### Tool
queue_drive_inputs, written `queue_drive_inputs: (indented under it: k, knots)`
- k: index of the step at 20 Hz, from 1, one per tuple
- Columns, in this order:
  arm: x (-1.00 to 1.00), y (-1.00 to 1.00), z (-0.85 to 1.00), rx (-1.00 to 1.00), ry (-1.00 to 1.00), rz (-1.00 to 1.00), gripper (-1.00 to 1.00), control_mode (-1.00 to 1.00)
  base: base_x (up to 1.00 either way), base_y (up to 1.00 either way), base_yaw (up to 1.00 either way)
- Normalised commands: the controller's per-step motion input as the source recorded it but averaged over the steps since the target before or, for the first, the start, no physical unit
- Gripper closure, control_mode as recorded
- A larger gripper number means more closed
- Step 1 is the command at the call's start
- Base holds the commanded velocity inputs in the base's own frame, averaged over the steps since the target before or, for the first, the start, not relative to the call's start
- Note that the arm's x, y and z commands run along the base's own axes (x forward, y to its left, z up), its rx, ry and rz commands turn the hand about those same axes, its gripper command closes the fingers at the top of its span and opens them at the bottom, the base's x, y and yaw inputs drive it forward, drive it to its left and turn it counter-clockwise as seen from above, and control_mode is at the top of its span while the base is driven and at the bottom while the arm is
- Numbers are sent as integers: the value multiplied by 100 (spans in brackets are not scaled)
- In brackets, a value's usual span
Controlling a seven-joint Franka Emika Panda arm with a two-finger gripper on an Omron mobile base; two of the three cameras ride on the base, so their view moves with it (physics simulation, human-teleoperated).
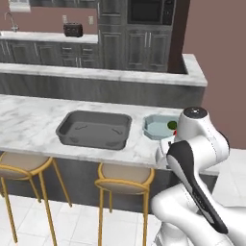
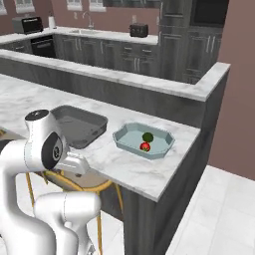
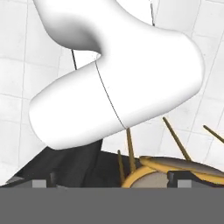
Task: Place the cold items (lime and tomato) from the fridge in one tupperware on the dining counter. Place the warm items (hot dog and kebab skewer) in the stove area in another tupperware.
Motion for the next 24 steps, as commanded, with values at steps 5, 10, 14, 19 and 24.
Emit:
queue_drive_inputs:
  k: [5,10,14,19,24]
  knots:
    - [0,0,0,0,0,0,-100,100,-29,81,7]
    - [0,0,0,0,0,0,-100,100,-10,100,0]
    - [0,0,0,0,0,0,-100,100,0,100,0]
    - [0,0,0,0,0,0,-100,100,0,100,-5]
    - [0,0,0,0,0,0,-100,100,0,100,-12]
